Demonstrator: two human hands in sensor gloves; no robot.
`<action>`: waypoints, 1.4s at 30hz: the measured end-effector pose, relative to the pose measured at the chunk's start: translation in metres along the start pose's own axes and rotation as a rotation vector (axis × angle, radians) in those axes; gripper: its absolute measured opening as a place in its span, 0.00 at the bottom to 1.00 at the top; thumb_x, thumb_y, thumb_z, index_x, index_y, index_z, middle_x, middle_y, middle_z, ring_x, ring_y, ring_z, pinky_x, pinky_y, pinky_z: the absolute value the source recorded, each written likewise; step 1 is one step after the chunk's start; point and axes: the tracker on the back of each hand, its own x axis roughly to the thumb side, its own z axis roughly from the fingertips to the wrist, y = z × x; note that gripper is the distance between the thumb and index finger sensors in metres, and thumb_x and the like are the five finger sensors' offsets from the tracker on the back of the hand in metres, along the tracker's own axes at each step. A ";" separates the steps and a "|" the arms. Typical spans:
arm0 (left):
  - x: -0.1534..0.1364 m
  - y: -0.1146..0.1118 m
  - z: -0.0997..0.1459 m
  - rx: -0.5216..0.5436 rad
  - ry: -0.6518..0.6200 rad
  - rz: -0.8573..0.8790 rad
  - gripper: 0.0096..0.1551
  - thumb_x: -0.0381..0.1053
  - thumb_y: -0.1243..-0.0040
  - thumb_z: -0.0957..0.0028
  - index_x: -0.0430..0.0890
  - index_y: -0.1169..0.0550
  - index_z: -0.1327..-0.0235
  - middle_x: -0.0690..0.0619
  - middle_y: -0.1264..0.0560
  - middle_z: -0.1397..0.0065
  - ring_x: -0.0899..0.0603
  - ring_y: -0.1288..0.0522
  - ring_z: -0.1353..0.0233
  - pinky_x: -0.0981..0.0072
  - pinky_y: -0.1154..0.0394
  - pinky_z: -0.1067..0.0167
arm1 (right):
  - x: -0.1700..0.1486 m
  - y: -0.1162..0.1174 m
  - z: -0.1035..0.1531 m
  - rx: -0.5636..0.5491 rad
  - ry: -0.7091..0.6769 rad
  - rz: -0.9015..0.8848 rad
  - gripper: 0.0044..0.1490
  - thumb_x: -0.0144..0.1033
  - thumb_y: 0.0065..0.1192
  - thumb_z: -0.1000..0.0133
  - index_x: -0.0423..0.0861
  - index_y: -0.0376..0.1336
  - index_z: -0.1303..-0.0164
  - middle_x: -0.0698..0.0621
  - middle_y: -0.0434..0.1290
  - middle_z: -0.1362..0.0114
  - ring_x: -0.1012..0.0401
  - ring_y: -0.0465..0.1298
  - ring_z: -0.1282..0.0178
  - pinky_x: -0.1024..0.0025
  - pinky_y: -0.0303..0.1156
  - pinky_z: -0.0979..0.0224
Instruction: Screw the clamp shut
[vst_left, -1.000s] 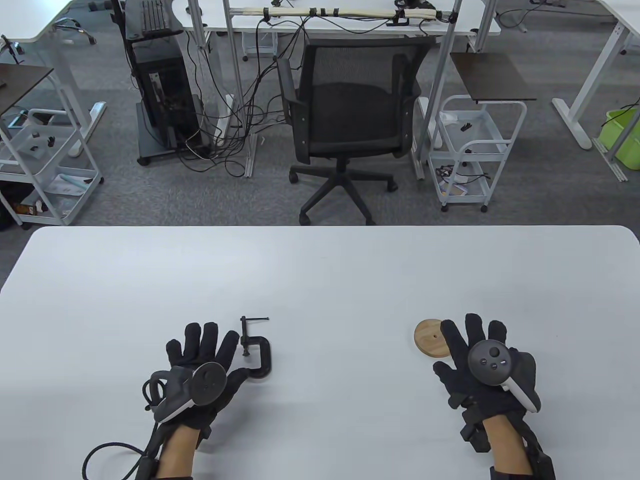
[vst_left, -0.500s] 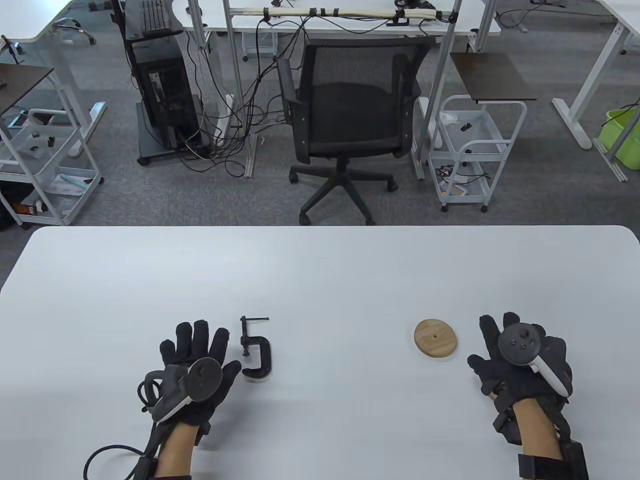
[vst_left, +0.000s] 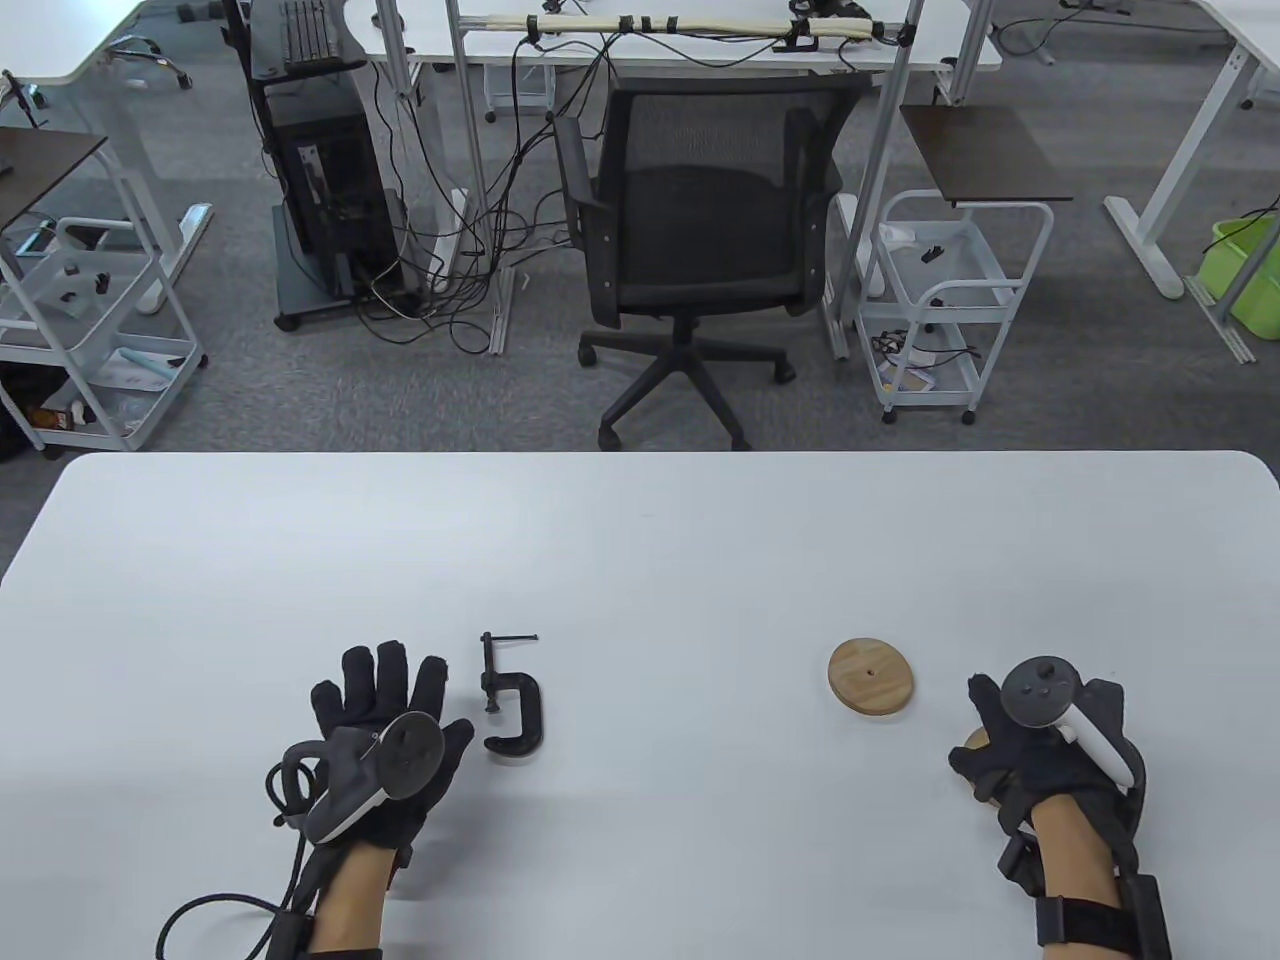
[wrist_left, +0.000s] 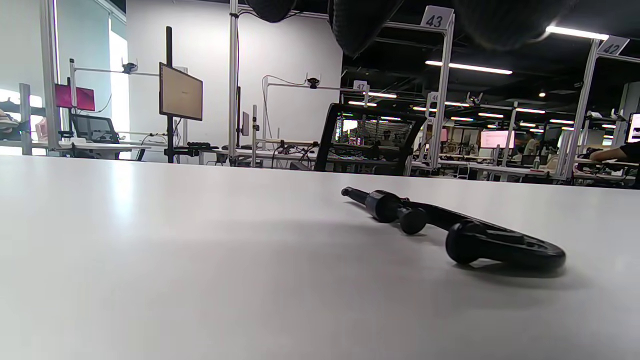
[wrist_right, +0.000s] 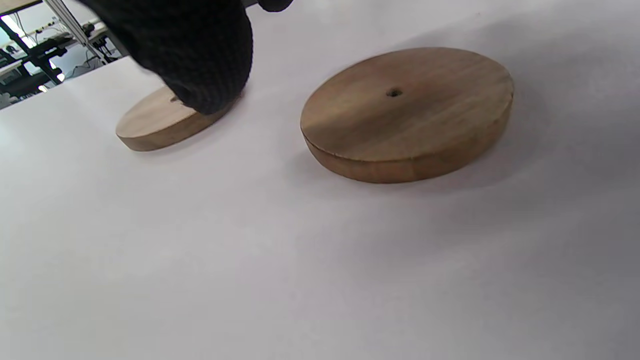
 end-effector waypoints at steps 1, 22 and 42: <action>0.000 0.000 0.000 0.002 -0.002 -0.005 0.47 0.71 0.47 0.45 0.52 0.40 0.15 0.38 0.54 0.11 0.25 0.61 0.17 0.17 0.57 0.33 | -0.002 0.004 -0.004 0.016 0.012 0.000 0.58 0.51 0.72 0.49 0.59 0.40 0.17 0.43 0.30 0.12 0.29 0.33 0.20 0.18 0.44 0.30; -0.006 -0.001 0.000 -0.051 -0.002 0.071 0.47 0.71 0.48 0.45 0.52 0.40 0.15 0.38 0.55 0.11 0.25 0.62 0.17 0.16 0.58 0.33 | -0.015 0.019 -0.021 0.024 -0.026 0.002 0.56 0.47 0.78 0.54 0.55 0.49 0.20 0.39 0.41 0.15 0.30 0.46 0.25 0.29 0.55 0.34; -0.009 -0.002 0.000 -0.041 -0.003 0.112 0.47 0.71 0.48 0.45 0.52 0.40 0.15 0.38 0.55 0.11 0.25 0.62 0.17 0.16 0.57 0.33 | 0.000 0.010 -0.004 -0.220 -0.169 -0.196 0.55 0.56 0.83 0.59 0.62 0.54 0.24 0.42 0.46 0.16 0.33 0.52 0.28 0.31 0.62 0.39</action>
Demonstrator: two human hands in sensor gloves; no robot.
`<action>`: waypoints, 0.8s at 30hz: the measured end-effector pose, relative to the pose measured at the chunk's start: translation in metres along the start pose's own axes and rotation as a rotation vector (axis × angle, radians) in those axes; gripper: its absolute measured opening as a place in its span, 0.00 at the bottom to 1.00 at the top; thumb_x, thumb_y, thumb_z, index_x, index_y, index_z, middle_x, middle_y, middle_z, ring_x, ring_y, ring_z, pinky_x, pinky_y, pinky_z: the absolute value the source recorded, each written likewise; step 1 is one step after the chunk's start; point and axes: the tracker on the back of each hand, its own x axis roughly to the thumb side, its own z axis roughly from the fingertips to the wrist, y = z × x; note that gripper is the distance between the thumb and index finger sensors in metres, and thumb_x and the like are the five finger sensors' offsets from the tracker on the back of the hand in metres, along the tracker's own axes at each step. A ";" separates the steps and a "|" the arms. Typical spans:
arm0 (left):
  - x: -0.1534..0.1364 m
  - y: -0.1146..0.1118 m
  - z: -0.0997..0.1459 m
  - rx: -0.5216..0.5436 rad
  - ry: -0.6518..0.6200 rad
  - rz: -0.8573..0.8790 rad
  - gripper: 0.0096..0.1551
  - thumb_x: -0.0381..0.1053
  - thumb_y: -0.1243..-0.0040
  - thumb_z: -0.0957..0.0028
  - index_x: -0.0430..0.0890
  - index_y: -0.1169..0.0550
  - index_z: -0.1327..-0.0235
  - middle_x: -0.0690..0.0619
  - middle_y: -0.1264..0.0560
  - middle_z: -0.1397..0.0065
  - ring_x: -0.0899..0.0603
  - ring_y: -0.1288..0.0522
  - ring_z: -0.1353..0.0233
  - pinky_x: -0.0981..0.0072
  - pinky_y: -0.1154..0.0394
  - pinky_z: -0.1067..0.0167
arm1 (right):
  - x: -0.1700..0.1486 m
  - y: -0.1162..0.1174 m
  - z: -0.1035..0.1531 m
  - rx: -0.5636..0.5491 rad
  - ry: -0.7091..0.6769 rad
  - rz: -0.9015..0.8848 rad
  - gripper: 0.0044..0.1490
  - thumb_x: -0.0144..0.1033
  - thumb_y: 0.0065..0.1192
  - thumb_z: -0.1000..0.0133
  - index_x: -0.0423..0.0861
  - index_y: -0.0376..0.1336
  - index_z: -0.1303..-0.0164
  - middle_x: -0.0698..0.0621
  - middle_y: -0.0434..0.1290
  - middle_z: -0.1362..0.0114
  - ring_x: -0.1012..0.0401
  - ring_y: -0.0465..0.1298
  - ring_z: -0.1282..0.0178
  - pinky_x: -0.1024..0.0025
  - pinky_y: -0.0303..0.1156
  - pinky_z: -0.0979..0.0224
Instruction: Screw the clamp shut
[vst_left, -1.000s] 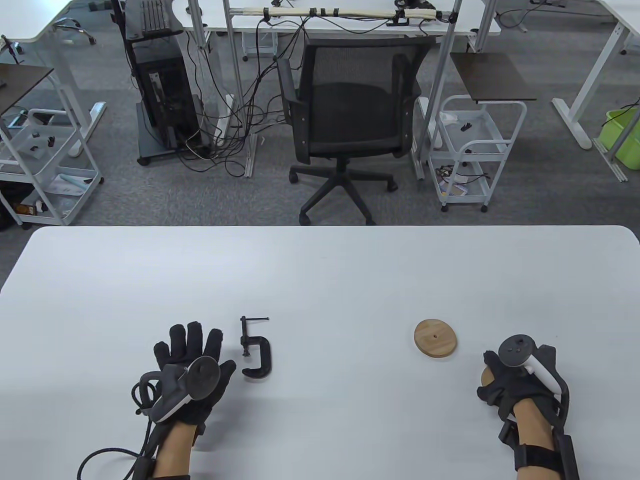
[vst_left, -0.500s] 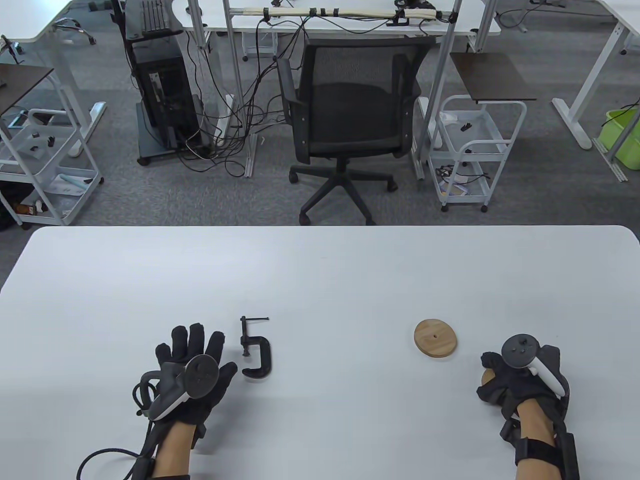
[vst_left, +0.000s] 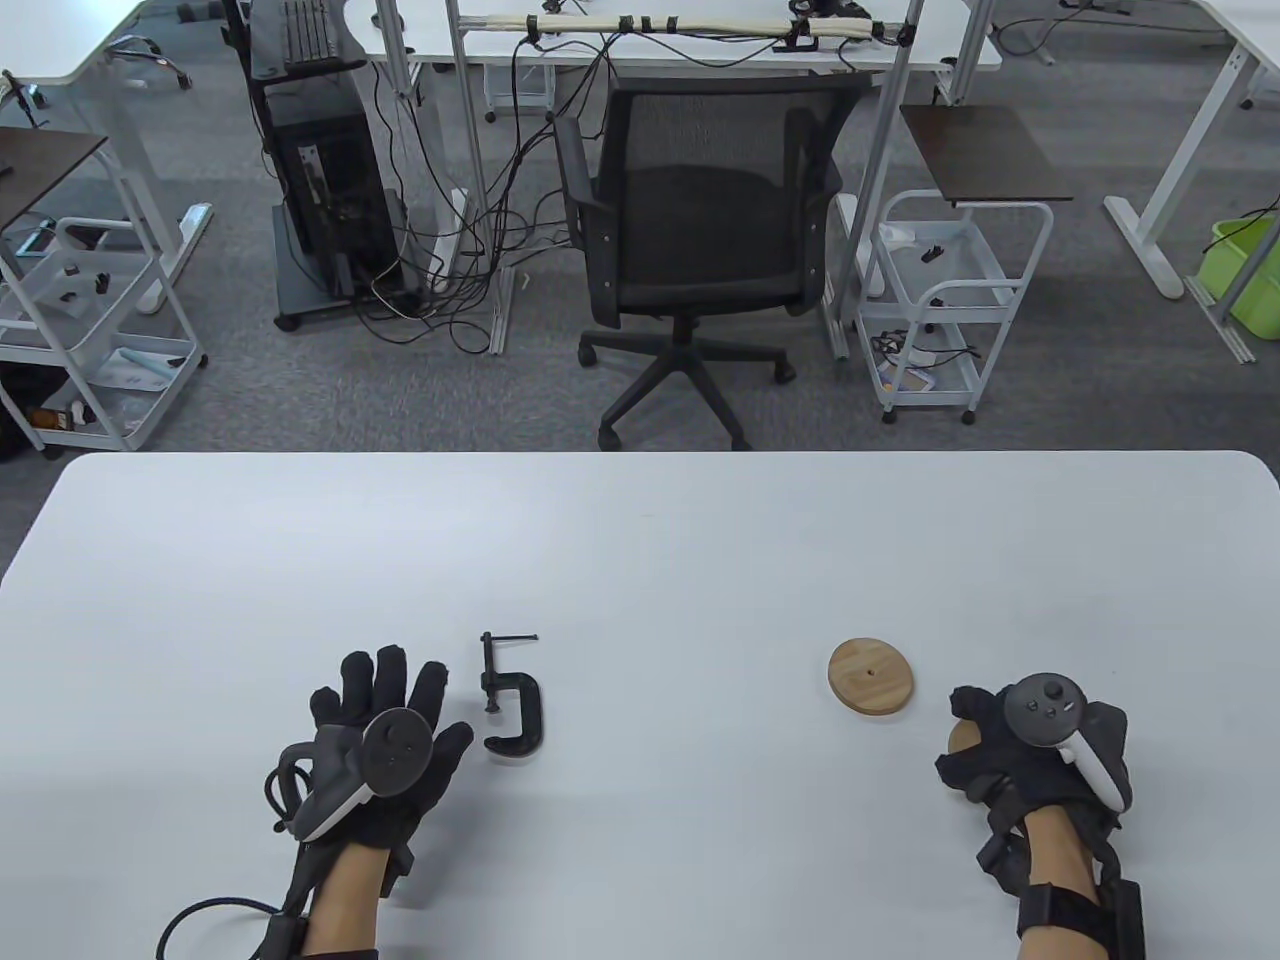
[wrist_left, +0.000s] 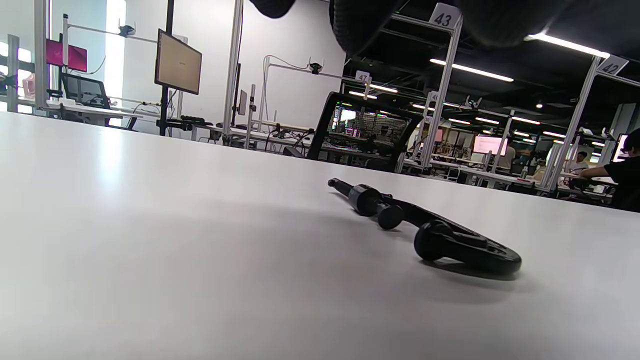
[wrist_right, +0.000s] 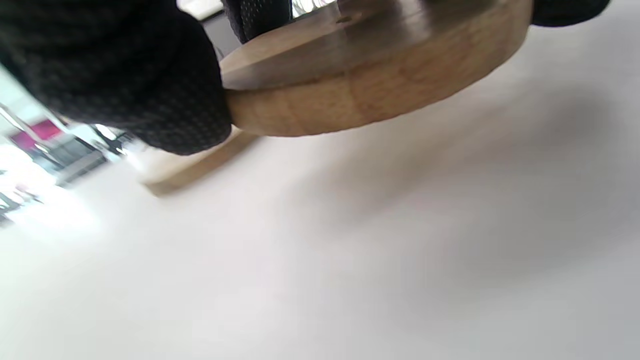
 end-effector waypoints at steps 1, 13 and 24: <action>0.000 0.000 0.000 0.001 -0.001 0.002 0.47 0.71 0.48 0.45 0.52 0.40 0.15 0.38 0.55 0.11 0.25 0.62 0.17 0.16 0.57 0.33 | 0.005 -0.001 0.002 -0.020 -0.031 -0.050 0.55 0.57 0.82 0.59 0.62 0.54 0.24 0.41 0.46 0.16 0.33 0.52 0.28 0.31 0.62 0.39; 0.002 -0.002 -0.002 0.005 -0.020 -0.001 0.45 0.70 0.48 0.45 0.53 0.39 0.15 0.38 0.55 0.11 0.25 0.62 0.17 0.16 0.57 0.33 | 0.061 0.037 0.016 0.090 -0.389 -1.087 0.55 0.59 0.79 0.53 0.59 0.52 0.20 0.39 0.45 0.16 0.32 0.51 0.28 0.32 0.62 0.39; 0.014 0.003 0.004 0.057 -0.075 -0.003 0.46 0.70 0.48 0.45 0.53 0.41 0.15 0.39 0.55 0.11 0.25 0.62 0.17 0.17 0.57 0.33 | 0.110 0.053 0.038 0.223 -0.590 -1.133 0.55 0.61 0.77 0.51 0.59 0.51 0.19 0.38 0.45 0.15 0.32 0.51 0.28 0.34 0.63 0.39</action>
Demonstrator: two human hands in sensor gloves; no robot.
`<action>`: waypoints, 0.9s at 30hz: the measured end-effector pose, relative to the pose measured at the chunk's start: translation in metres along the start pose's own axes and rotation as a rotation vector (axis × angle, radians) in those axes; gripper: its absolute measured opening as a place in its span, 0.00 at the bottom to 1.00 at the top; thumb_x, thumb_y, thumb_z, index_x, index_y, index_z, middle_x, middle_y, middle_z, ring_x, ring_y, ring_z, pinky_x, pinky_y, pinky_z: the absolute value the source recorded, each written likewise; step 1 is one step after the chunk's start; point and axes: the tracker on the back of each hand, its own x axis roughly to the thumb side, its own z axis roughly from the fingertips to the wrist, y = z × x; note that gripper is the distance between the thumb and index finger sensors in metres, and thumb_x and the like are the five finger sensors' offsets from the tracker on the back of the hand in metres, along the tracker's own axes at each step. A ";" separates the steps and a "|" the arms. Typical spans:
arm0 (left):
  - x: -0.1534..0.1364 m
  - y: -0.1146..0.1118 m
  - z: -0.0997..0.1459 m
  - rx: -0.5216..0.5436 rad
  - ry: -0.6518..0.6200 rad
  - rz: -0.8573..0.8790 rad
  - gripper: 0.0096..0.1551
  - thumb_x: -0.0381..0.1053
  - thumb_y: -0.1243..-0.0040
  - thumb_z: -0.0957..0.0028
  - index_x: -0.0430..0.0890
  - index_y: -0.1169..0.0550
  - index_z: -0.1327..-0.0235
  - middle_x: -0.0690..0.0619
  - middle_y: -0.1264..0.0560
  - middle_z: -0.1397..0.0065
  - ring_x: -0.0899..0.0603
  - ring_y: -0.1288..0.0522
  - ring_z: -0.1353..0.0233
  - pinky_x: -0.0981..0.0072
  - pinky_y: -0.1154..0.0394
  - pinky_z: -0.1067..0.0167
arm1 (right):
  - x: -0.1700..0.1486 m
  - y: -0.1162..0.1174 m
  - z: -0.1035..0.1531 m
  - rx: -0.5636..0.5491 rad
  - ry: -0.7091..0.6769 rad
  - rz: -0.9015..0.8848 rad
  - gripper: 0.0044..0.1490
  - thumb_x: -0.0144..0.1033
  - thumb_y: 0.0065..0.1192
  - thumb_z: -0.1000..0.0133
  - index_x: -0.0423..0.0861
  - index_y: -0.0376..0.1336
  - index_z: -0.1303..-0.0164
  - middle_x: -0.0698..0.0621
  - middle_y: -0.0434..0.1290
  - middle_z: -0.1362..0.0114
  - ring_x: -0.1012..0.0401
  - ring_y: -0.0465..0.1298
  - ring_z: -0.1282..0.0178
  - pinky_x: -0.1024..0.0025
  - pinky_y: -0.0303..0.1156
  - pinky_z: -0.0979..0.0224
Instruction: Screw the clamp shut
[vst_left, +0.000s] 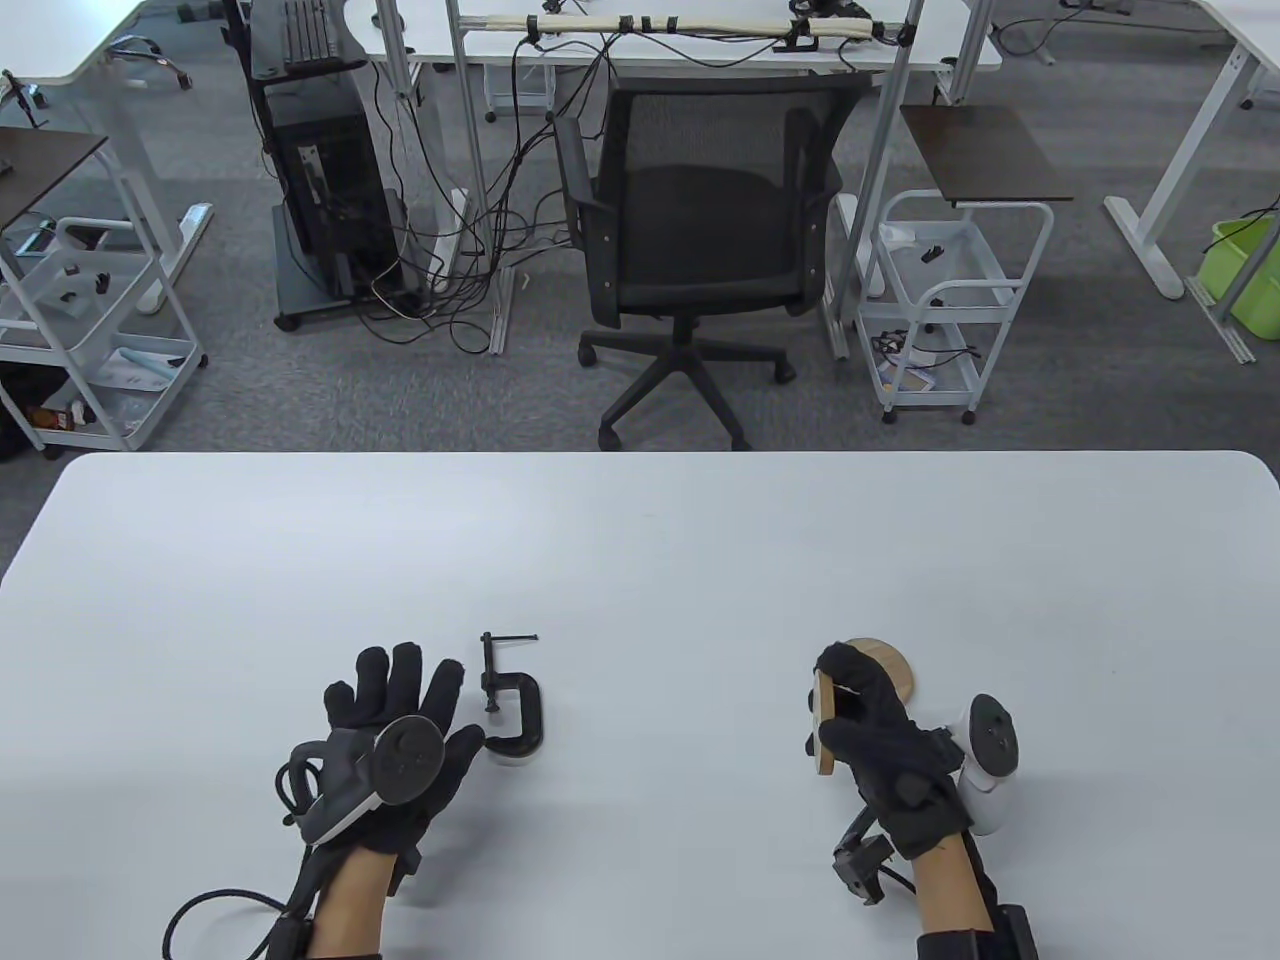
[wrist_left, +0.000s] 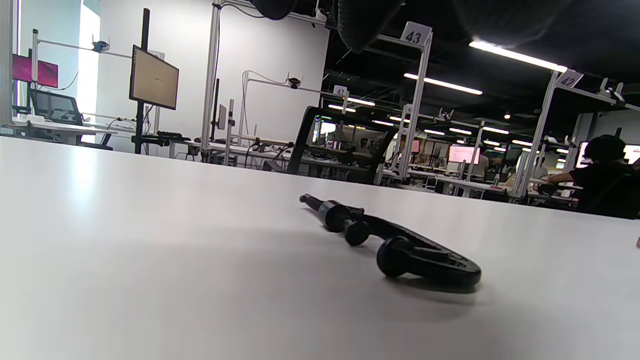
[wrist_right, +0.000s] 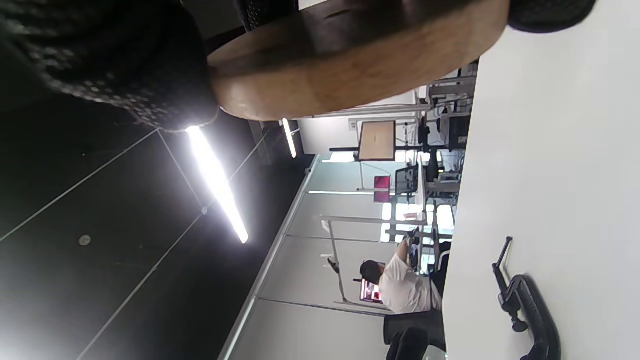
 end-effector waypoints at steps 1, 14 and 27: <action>0.002 0.001 0.001 0.009 -0.007 0.006 0.47 0.70 0.47 0.45 0.53 0.41 0.15 0.39 0.55 0.11 0.25 0.62 0.17 0.17 0.56 0.33 | 0.002 0.001 0.001 0.004 -0.008 0.001 0.55 0.61 0.77 0.51 0.59 0.51 0.19 0.39 0.44 0.15 0.33 0.51 0.28 0.33 0.63 0.39; 0.129 0.021 -0.041 -0.006 -0.314 -0.046 0.47 0.71 0.46 0.46 0.56 0.42 0.15 0.39 0.53 0.10 0.26 0.60 0.16 0.17 0.54 0.31 | 0.027 -0.023 0.018 -0.098 -0.148 -0.059 0.55 0.61 0.77 0.50 0.59 0.50 0.19 0.38 0.44 0.15 0.32 0.51 0.27 0.34 0.63 0.39; 0.295 -0.011 -0.109 -0.229 -0.478 -0.086 0.48 0.71 0.46 0.45 0.61 0.47 0.14 0.44 0.58 0.08 0.29 0.65 0.14 0.19 0.57 0.28 | 0.059 -0.058 0.048 -0.276 -0.334 -0.073 0.55 0.62 0.76 0.50 0.59 0.51 0.18 0.39 0.46 0.15 0.33 0.53 0.27 0.35 0.64 0.38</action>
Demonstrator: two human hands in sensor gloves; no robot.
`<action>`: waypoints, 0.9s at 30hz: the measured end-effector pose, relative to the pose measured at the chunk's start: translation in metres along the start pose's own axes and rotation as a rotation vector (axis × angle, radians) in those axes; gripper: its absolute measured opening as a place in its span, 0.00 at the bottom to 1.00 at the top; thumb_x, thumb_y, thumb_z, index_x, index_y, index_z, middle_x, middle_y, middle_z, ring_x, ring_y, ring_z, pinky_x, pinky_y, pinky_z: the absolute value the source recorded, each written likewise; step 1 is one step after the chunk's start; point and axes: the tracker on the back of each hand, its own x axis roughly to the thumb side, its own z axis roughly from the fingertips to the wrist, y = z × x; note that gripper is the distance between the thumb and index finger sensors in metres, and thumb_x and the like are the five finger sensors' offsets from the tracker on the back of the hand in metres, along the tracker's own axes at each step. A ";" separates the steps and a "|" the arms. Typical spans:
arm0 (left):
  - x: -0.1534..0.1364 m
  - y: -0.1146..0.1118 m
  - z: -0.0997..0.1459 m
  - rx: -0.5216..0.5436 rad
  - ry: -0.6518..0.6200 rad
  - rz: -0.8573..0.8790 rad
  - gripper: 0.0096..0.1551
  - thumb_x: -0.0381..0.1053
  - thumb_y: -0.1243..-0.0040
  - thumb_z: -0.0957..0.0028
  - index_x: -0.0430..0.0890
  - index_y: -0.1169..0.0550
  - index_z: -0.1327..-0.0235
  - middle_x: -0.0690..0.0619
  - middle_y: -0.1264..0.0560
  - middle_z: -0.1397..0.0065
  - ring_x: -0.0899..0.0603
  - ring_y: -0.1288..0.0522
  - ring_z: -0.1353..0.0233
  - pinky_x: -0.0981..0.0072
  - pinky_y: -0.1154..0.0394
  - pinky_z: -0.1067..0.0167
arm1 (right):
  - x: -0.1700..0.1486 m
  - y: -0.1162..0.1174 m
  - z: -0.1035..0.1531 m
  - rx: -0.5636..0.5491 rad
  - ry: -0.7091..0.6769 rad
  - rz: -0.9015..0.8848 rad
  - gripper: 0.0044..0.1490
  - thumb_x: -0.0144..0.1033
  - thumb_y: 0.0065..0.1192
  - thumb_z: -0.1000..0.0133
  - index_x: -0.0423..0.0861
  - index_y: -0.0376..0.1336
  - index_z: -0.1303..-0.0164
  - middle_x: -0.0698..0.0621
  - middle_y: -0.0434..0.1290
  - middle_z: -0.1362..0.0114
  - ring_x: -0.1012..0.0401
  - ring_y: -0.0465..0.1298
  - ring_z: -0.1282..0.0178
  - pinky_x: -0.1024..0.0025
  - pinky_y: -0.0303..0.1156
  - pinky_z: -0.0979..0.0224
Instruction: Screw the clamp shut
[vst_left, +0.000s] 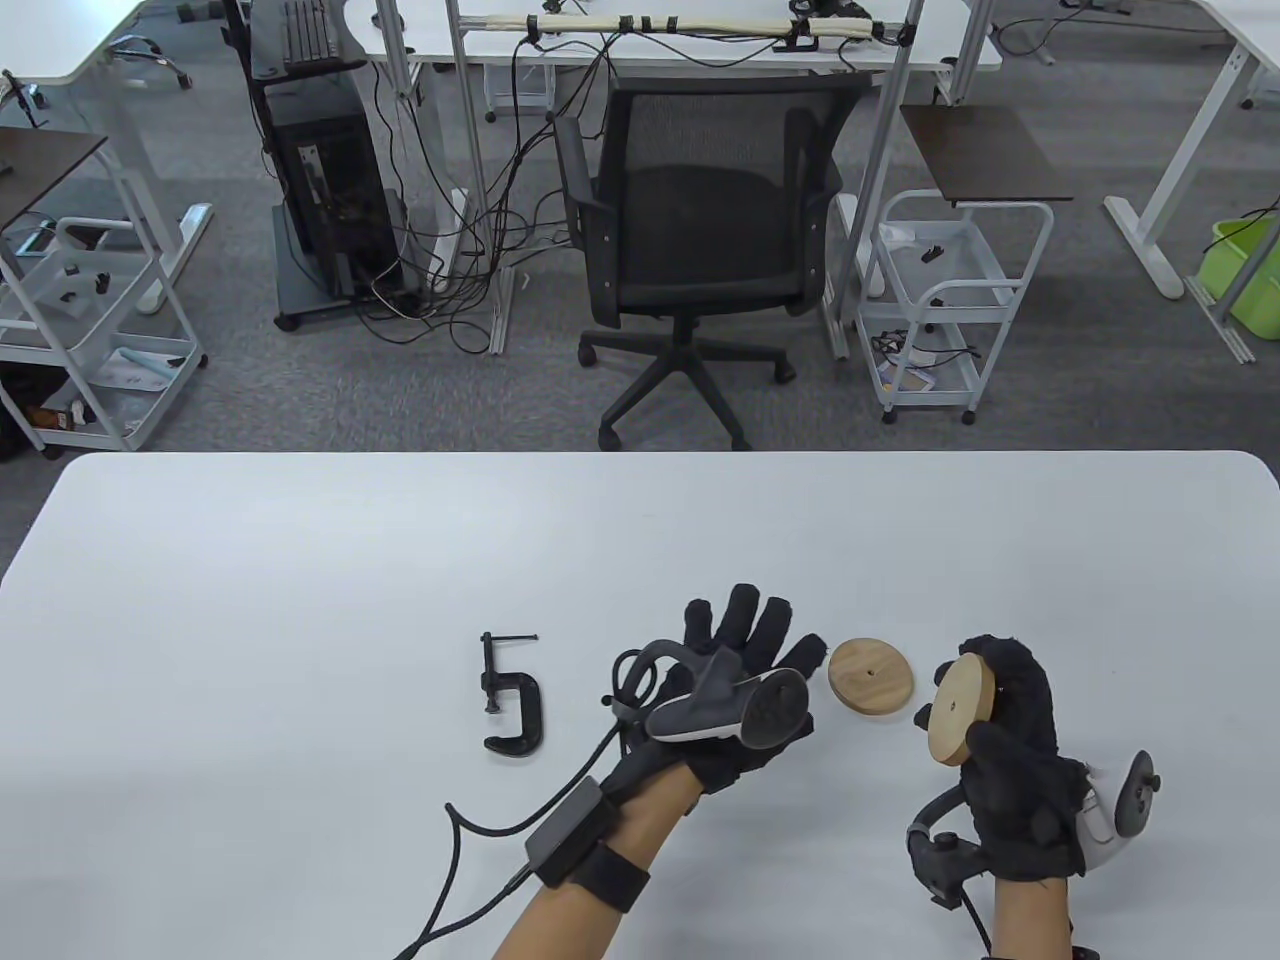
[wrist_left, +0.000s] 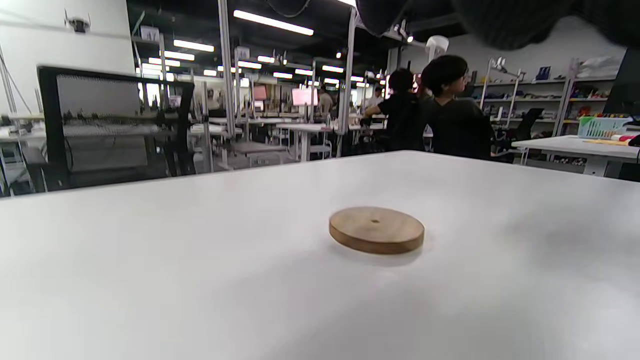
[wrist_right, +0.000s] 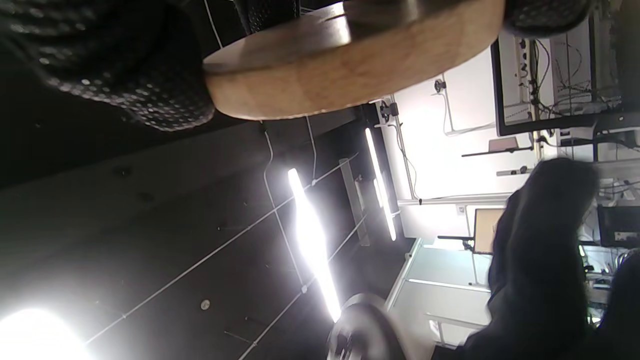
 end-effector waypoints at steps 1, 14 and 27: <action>0.003 -0.007 -0.012 -0.045 0.013 0.018 0.48 0.71 0.46 0.45 0.61 0.47 0.13 0.44 0.58 0.08 0.29 0.65 0.14 0.19 0.57 0.27 | 0.001 -0.001 0.000 0.001 -0.006 -0.001 0.55 0.63 0.76 0.50 0.59 0.51 0.18 0.39 0.46 0.15 0.33 0.53 0.27 0.35 0.64 0.38; 0.011 -0.086 -0.083 -0.459 0.164 0.165 0.50 0.72 0.47 0.43 0.70 0.60 0.17 0.46 0.68 0.10 0.30 0.72 0.16 0.21 0.62 0.27 | 0.006 -0.007 0.003 -0.016 -0.012 -0.024 0.55 0.62 0.76 0.50 0.58 0.51 0.18 0.38 0.45 0.15 0.33 0.52 0.27 0.35 0.64 0.38; 0.012 -0.093 -0.081 -0.363 0.100 0.157 0.41 0.72 0.43 0.48 0.51 0.35 0.28 0.53 0.69 0.11 0.35 0.76 0.16 0.23 0.65 0.26 | 0.005 -0.009 0.004 -0.041 -0.019 0.010 0.55 0.62 0.77 0.50 0.58 0.51 0.18 0.38 0.46 0.15 0.33 0.53 0.27 0.35 0.64 0.38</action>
